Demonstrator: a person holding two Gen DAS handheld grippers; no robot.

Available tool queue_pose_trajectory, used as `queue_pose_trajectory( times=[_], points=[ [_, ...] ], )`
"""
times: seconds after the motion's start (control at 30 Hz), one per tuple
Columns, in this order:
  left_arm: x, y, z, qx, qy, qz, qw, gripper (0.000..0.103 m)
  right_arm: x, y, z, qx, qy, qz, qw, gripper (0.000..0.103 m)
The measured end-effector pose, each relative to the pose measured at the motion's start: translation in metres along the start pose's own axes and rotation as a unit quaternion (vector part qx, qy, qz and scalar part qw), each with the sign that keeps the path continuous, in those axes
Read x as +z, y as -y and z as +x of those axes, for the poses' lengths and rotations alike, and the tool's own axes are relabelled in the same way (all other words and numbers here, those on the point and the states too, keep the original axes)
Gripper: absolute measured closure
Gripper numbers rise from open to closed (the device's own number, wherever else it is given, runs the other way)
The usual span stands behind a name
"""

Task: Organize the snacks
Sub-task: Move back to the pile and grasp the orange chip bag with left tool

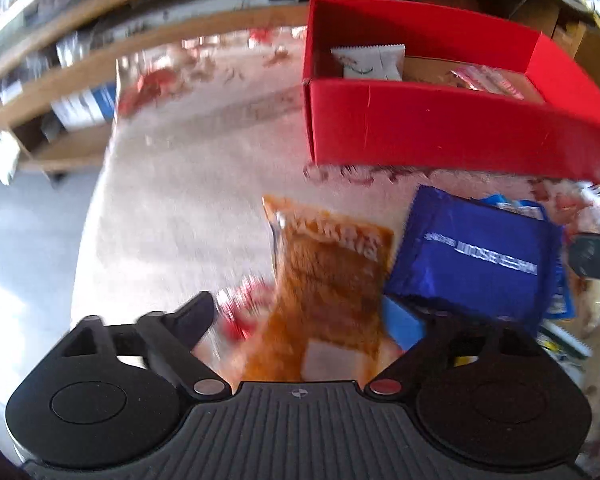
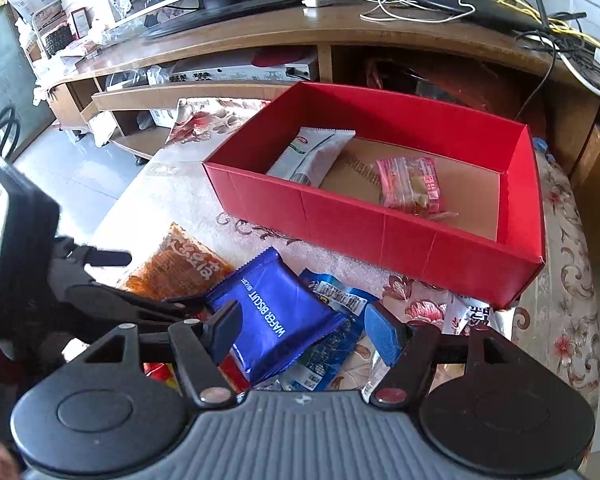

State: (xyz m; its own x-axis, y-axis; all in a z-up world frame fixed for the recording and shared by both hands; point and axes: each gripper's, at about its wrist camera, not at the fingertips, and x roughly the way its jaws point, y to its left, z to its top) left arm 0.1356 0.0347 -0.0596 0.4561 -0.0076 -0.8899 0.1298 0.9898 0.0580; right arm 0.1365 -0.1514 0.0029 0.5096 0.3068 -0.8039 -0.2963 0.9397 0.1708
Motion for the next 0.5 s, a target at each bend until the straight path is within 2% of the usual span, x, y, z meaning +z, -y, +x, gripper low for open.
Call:
queue_pose_trajectory(
  times=[0.2, 0.37, 0.5],
  points=[
    [-0.015, 0.007, -0.016, 0.002, -0.005, 0.008, 0.9999, 0.031, 0.001, 0.001, -0.004, 0.005, 0.001, 0.005, 1.0, 0.037],
    [-0.031, 0.006, -0.027, 0.002, -0.014, 0.007, 0.9999, 0.036, -0.002, -0.003, -0.009, 0.011, 0.005, -0.003, 1.0, 0.037],
    [-0.047, 0.001, -0.037, 0.007, -0.024, -0.001, 0.9997, 0.036, -0.003, -0.005, -0.011, 0.014, 0.004, -0.007, 1.0, 0.037]
  ],
)
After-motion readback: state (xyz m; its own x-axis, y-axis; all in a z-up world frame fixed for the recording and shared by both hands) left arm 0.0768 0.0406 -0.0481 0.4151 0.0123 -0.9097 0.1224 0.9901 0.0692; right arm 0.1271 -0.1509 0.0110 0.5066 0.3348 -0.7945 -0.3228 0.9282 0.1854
